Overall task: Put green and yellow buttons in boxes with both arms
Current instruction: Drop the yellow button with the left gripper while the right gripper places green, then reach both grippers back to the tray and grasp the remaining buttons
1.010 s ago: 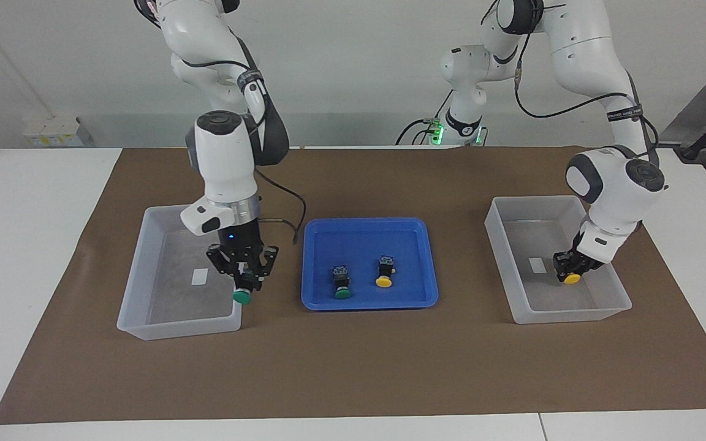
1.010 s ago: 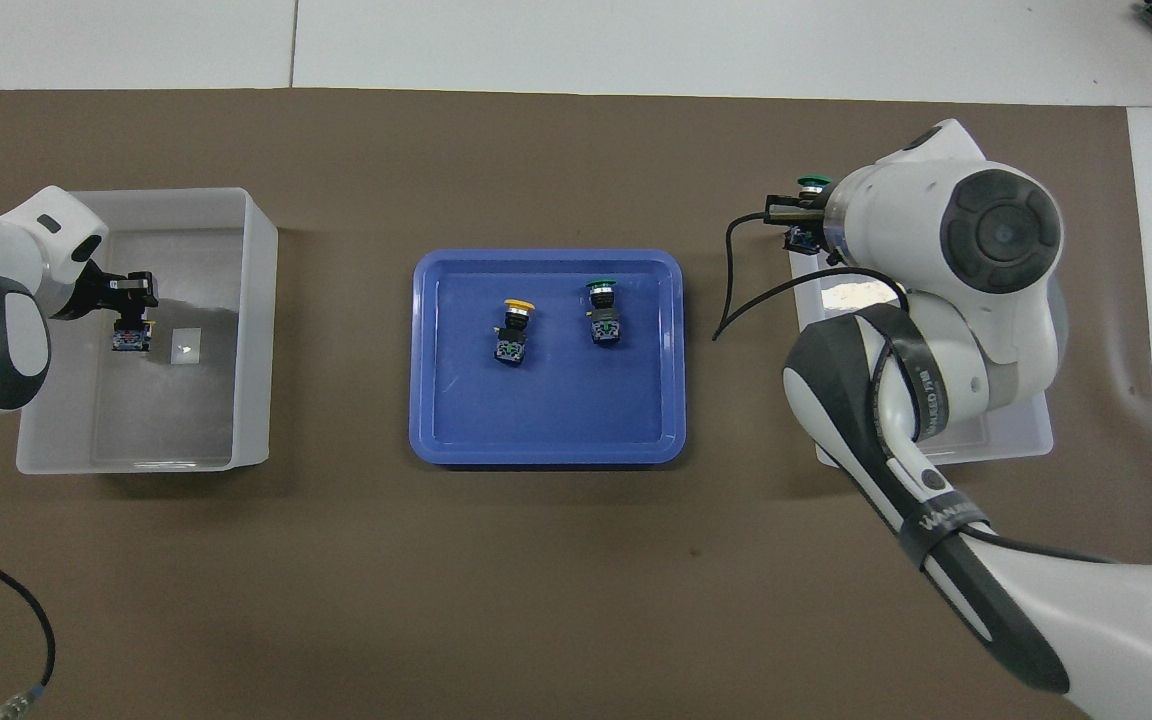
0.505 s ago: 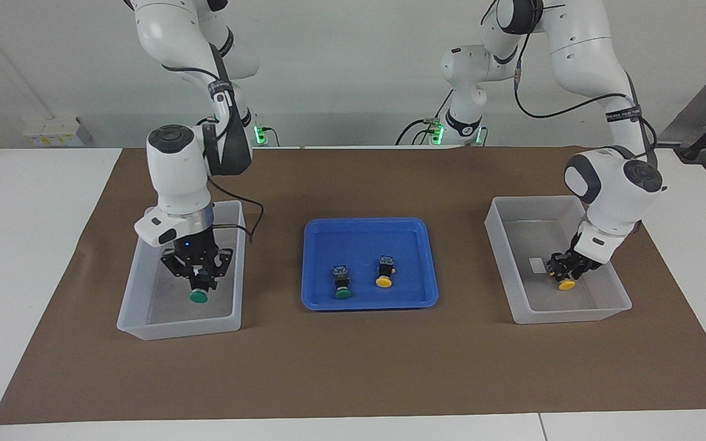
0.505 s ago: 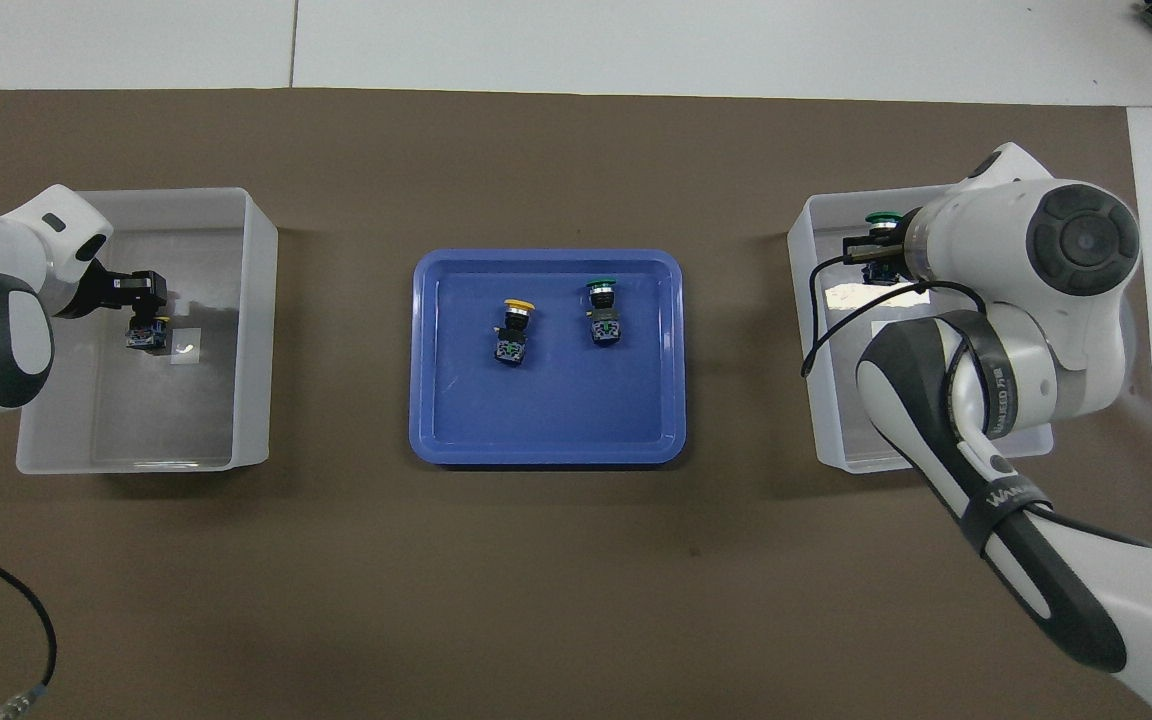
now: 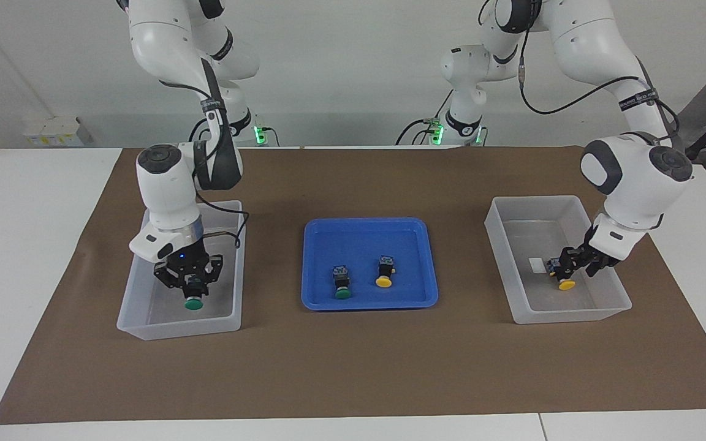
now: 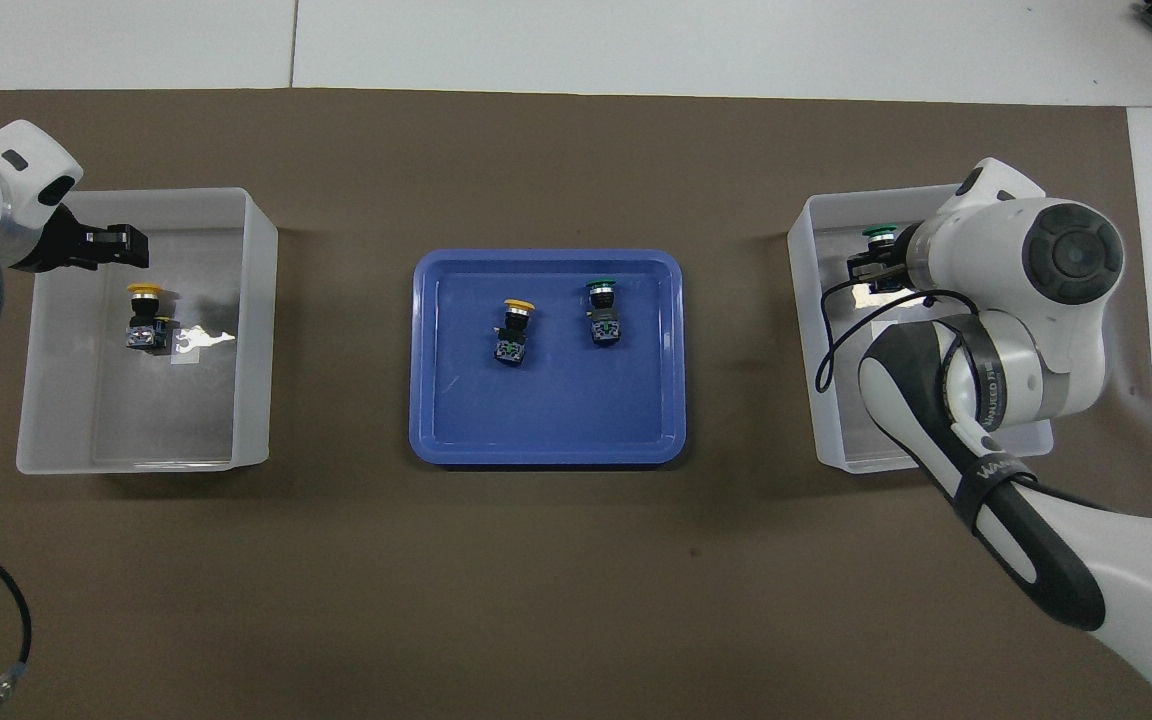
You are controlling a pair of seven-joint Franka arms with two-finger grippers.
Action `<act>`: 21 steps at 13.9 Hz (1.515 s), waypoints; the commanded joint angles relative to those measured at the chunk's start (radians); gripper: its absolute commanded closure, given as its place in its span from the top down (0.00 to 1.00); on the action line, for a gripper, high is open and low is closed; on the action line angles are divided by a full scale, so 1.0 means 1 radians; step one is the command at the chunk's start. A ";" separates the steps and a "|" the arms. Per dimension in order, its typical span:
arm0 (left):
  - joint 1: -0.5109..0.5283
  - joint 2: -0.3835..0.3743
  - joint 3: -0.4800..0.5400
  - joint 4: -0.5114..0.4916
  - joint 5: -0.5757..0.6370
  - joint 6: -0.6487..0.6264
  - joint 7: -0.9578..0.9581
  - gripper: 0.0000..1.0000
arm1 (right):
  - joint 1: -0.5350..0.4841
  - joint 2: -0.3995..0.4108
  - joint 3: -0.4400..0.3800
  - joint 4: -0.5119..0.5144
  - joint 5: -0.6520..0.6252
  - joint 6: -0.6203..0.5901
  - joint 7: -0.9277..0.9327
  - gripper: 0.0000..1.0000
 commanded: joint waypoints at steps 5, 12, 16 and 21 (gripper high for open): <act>-0.240 0.002 0.009 0.090 -0.013 -0.100 -0.265 0.57 | -0.003 0.066 0.019 0.000 0.029 0.081 -0.041 0.08; -0.435 -0.005 0.005 0.018 -0.031 0.026 -0.407 0.57 | 0.001 -0.031 0.022 0.017 0.032 -0.018 -0.033 0.66; -0.526 0.032 0.005 -0.040 -0.031 0.162 -0.416 0.69 | 0.002 -0.057 0.031 0.034 0.038 -0.062 -0.033 0.66; -0.587 0.055 0.005 -0.125 -0.031 0.282 -0.413 0.95 | 0.052 -0.035 0.088 0.164 0.123 -0.167 0.085 0.68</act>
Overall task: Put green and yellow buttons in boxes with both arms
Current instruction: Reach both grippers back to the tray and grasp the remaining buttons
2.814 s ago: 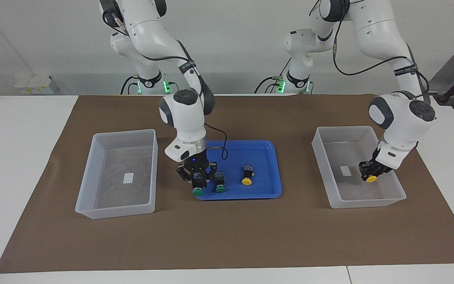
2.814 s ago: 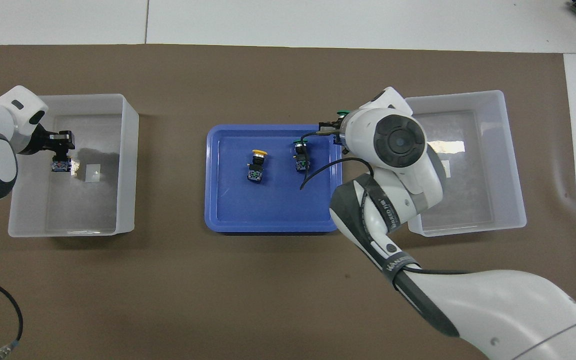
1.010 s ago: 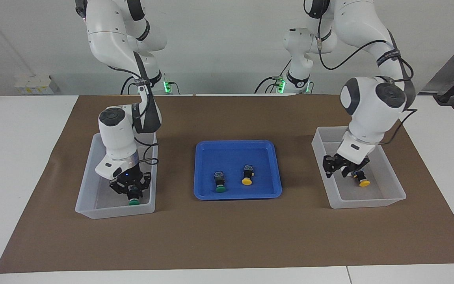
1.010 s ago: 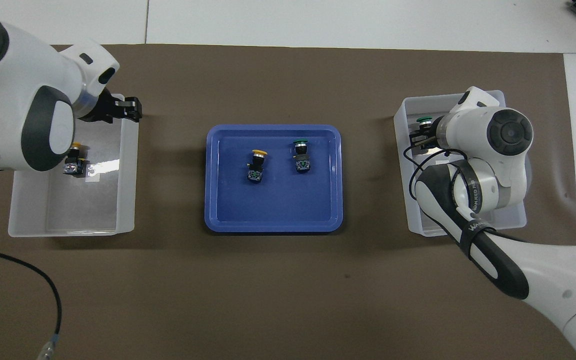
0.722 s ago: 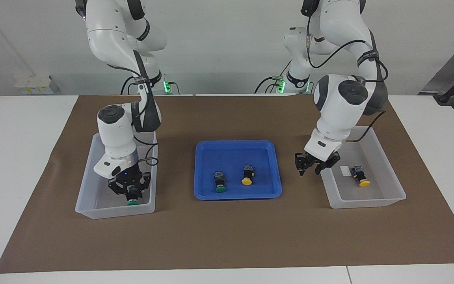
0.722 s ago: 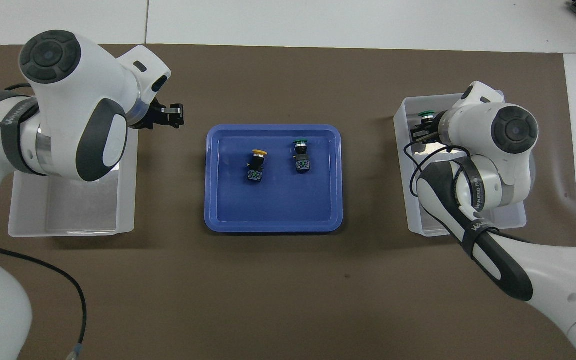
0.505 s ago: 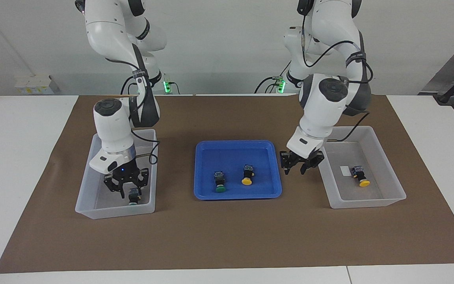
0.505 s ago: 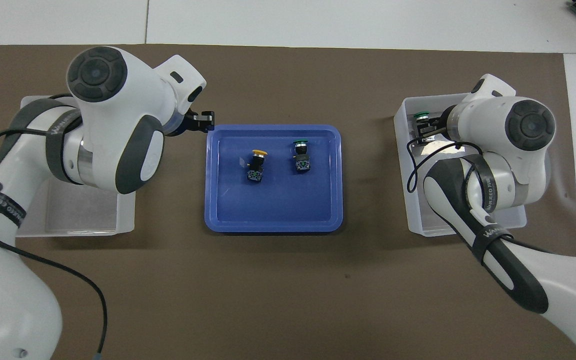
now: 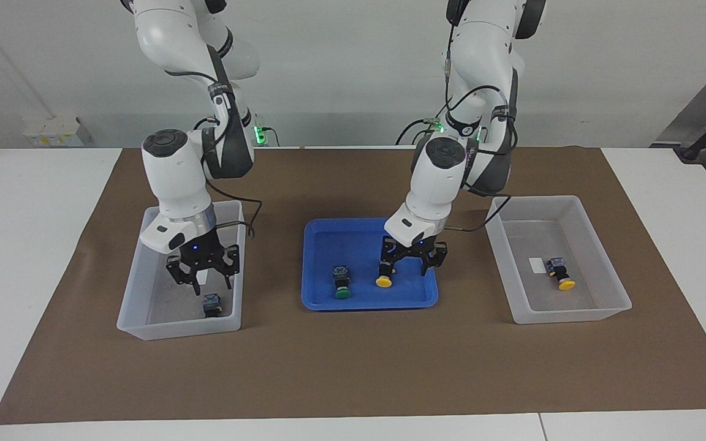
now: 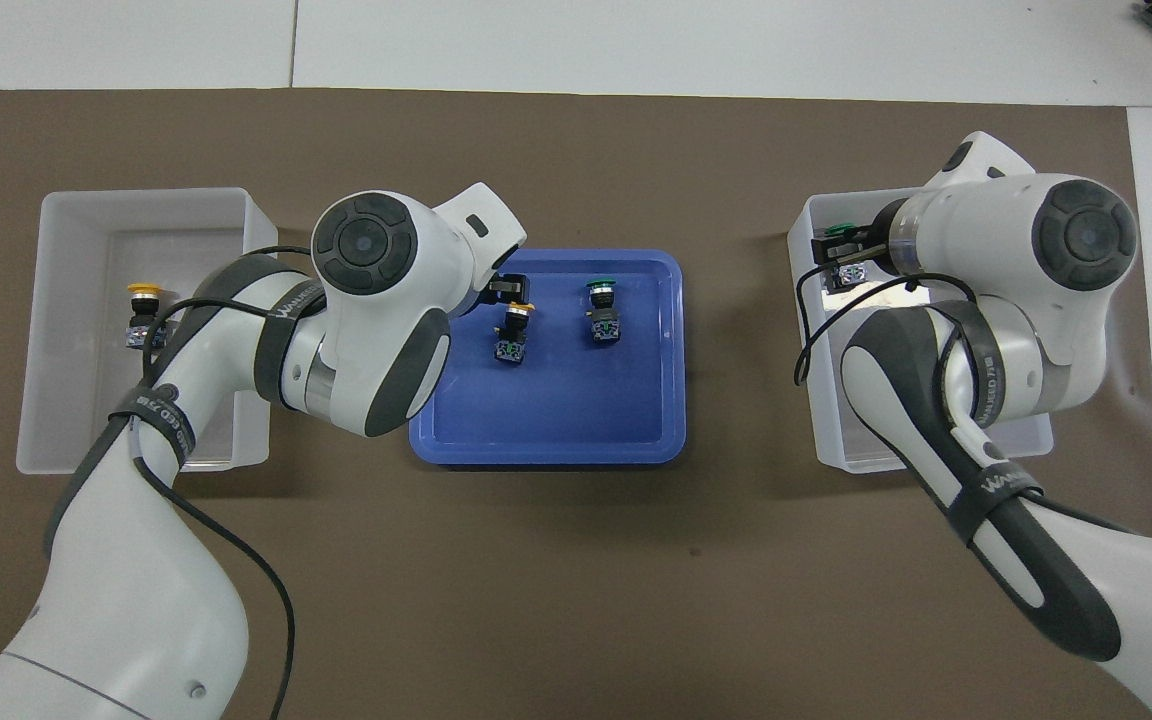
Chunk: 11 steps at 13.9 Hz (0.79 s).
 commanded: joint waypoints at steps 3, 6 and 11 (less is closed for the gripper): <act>-0.044 -0.009 0.018 -0.087 -0.015 0.104 0.002 0.96 | 0.141 0.075 0.011 0.161 0.001 -0.067 0.255 0.69; -0.058 -0.008 0.018 -0.102 -0.015 0.119 0.007 0.96 | 0.194 0.135 0.011 0.230 0.001 -0.067 0.326 0.76; -0.072 0.021 0.018 -0.144 -0.015 0.219 0.011 0.87 | 0.266 0.203 0.011 0.247 -0.089 -0.030 0.424 0.79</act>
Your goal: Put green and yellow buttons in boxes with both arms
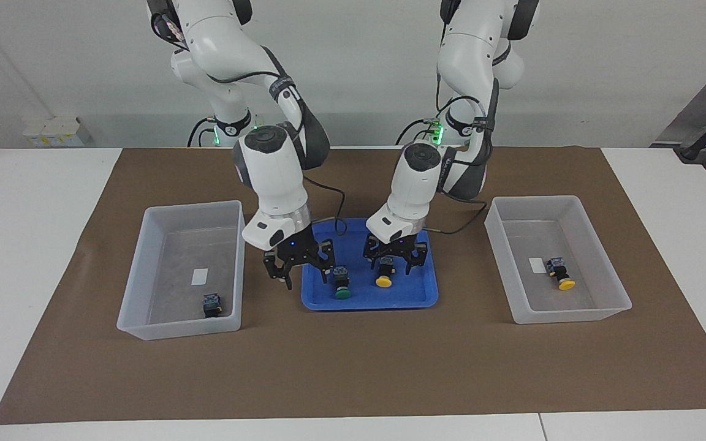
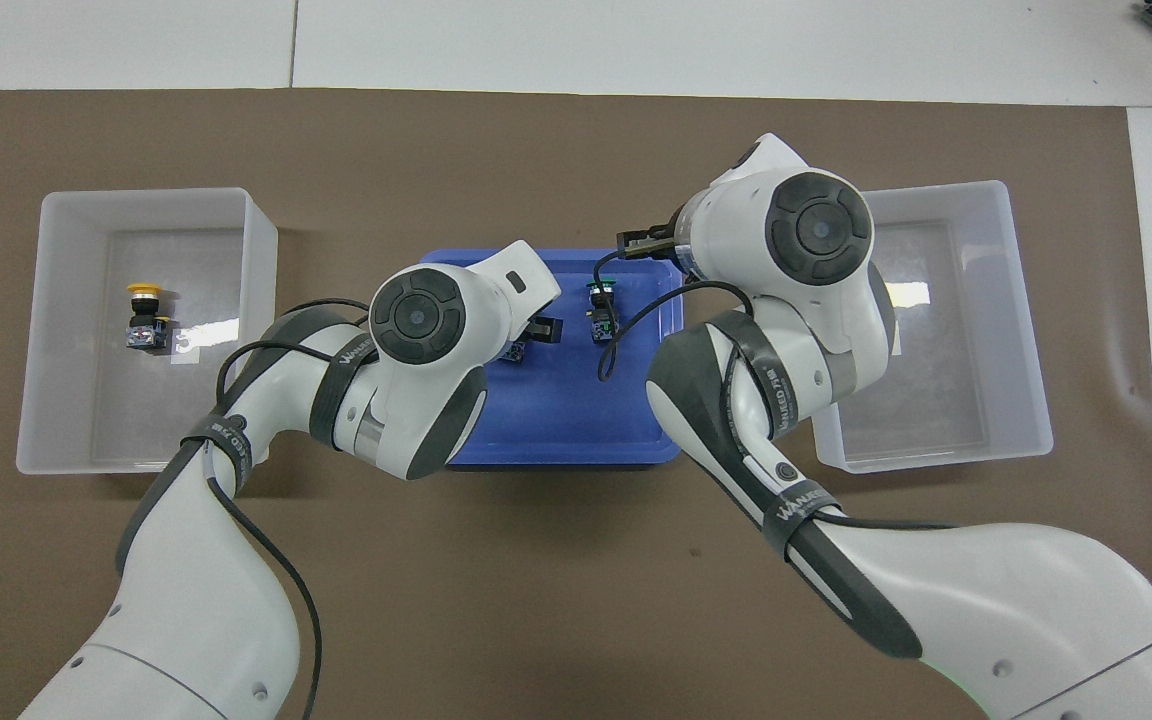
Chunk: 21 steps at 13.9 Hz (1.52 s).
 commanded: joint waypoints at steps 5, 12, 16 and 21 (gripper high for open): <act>-0.017 0.008 0.017 -0.028 -0.014 0.049 0.011 0.64 | 0.008 0.040 0.004 -0.008 -0.035 0.044 0.051 0.81; 0.038 0.010 0.017 -0.007 -0.014 0.026 0.014 0.00 | 0.039 0.036 0.006 -0.127 -0.034 0.176 0.056 1.00; 0.093 0.019 0.017 0.125 -0.014 -0.121 0.017 0.00 | 0.076 0.047 0.006 -0.128 -0.035 0.181 0.085 1.00; 0.236 -0.022 0.011 0.242 -0.014 -0.313 0.041 0.00 | 0.102 0.058 0.004 -0.145 -0.043 0.185 0.086 1.00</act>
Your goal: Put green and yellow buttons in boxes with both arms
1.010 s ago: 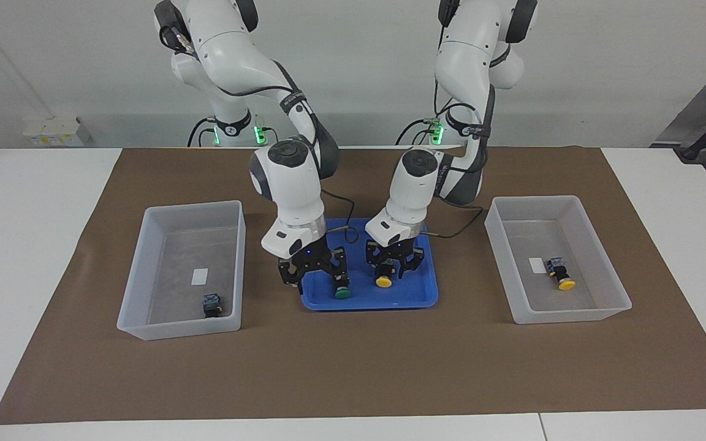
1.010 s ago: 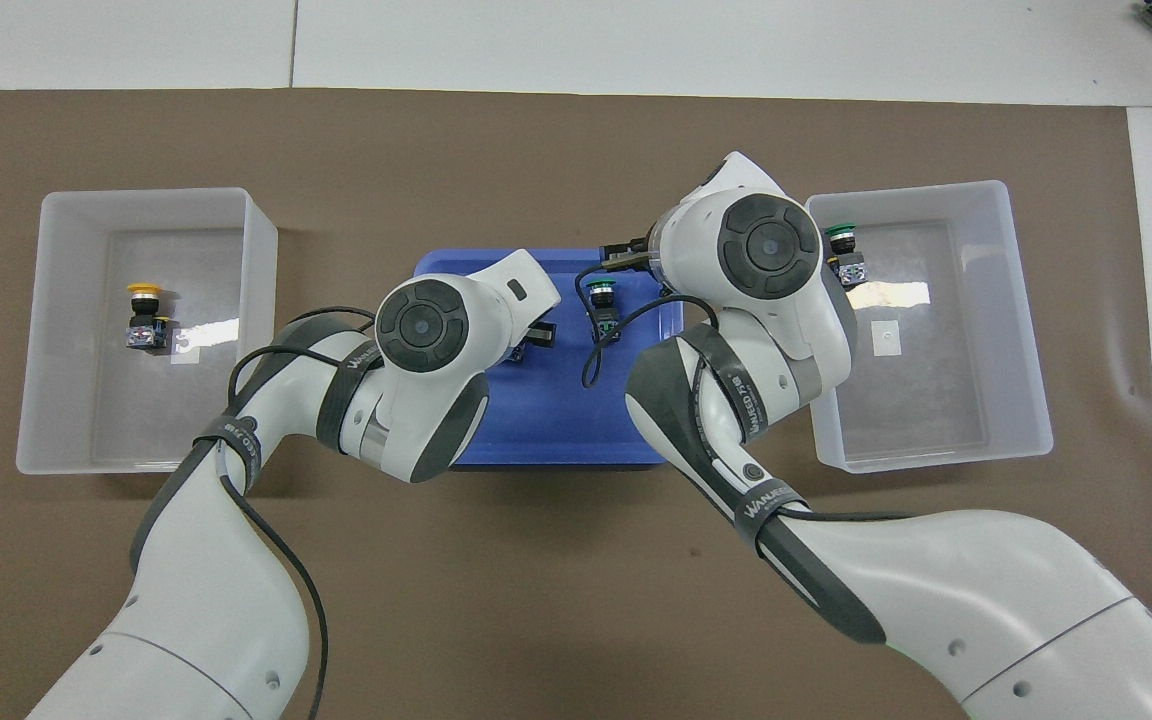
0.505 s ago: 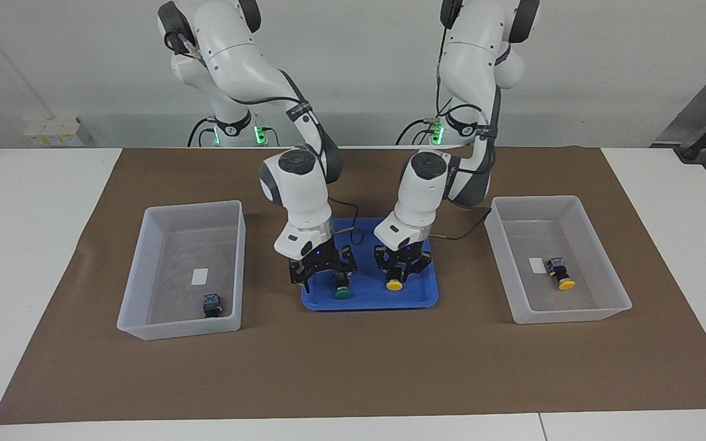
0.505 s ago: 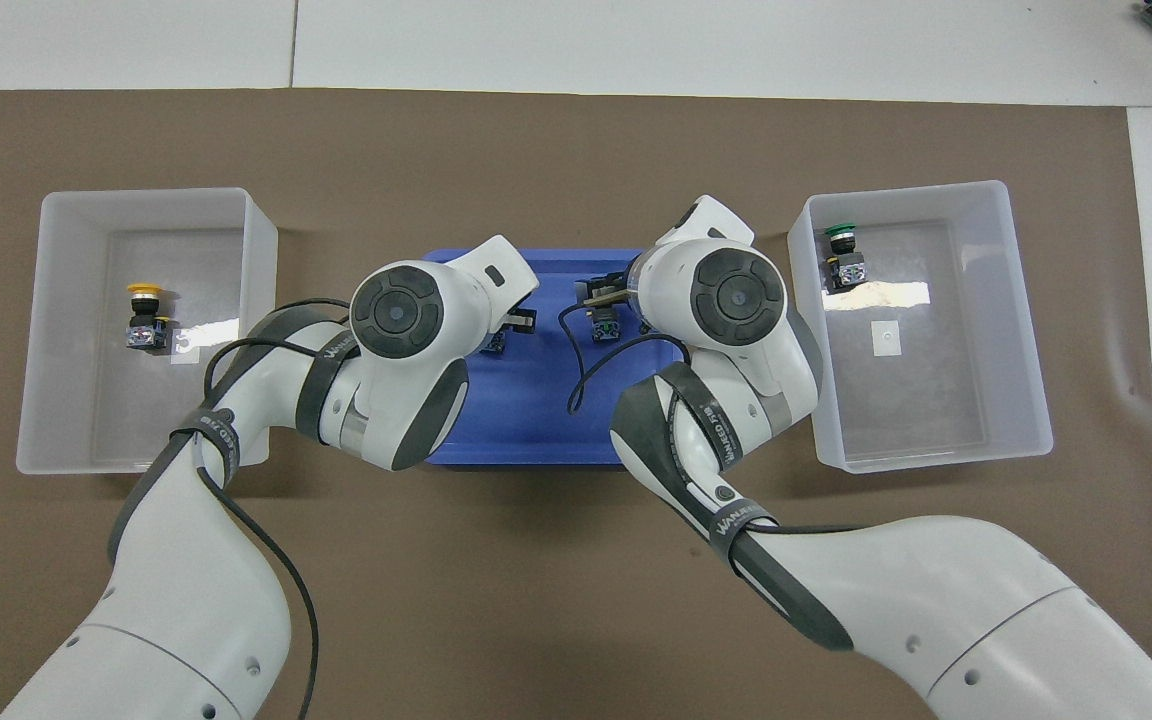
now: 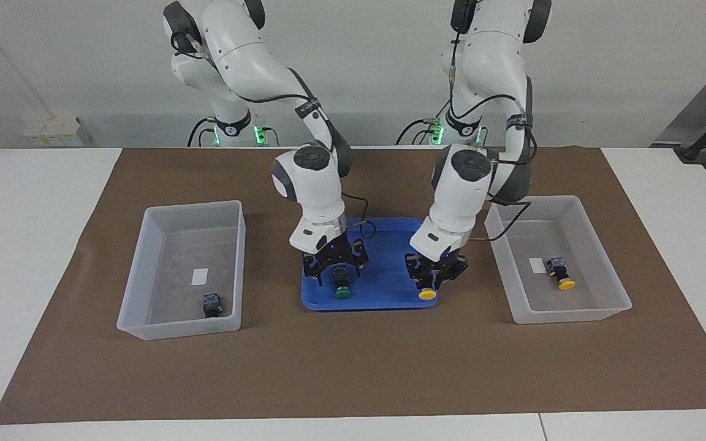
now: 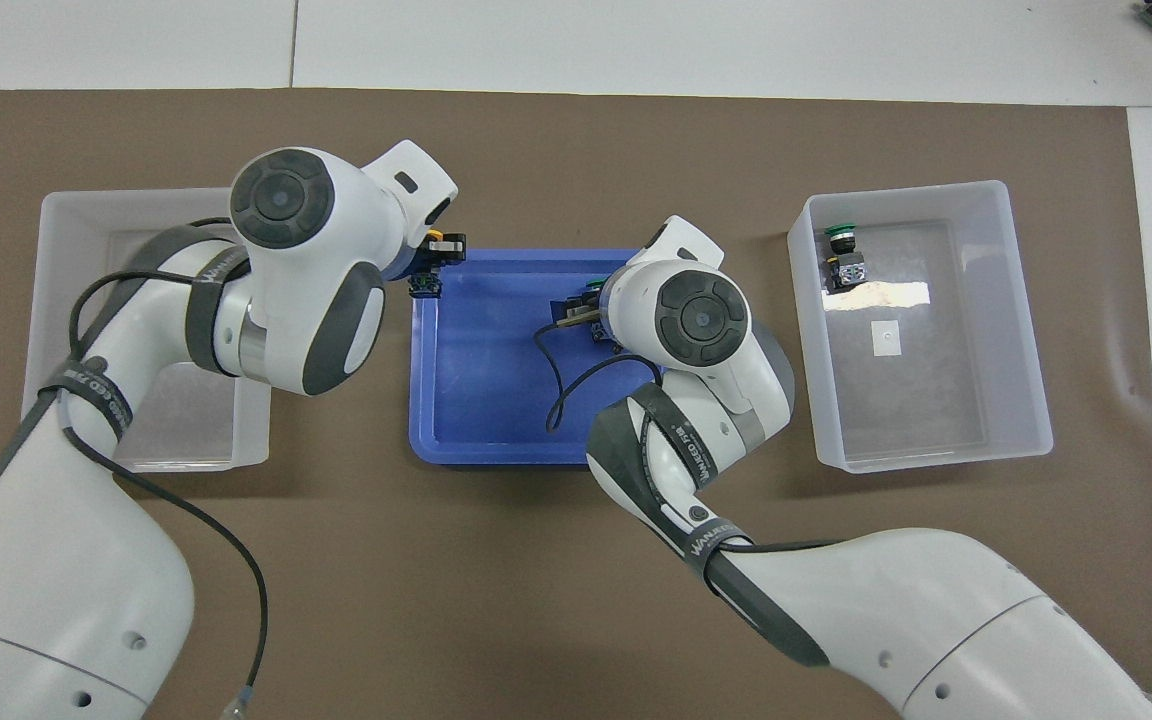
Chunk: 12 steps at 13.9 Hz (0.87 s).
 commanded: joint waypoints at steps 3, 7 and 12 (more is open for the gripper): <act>0.160 -0.050 -0.019 0.038 -0.014 -0.120 0.101 0.00 | 0.023 -0.010 0.001 -0.090 -0.016 0.061 0.042 1.00; 0.288 -0.056 -0.018 0.065 -0.050 -0.185 0.249 0.00 | 0.022 -0.016 -0.001 -0.112 -0.020 0.084 0.041 0.80; 0.383 -0.082 -0.002 0.013 -0.054 -0.168 0.408 0.00 | 0.022 -0.024 -0.002 -0.104 -0.032 0.078 0.042 0.00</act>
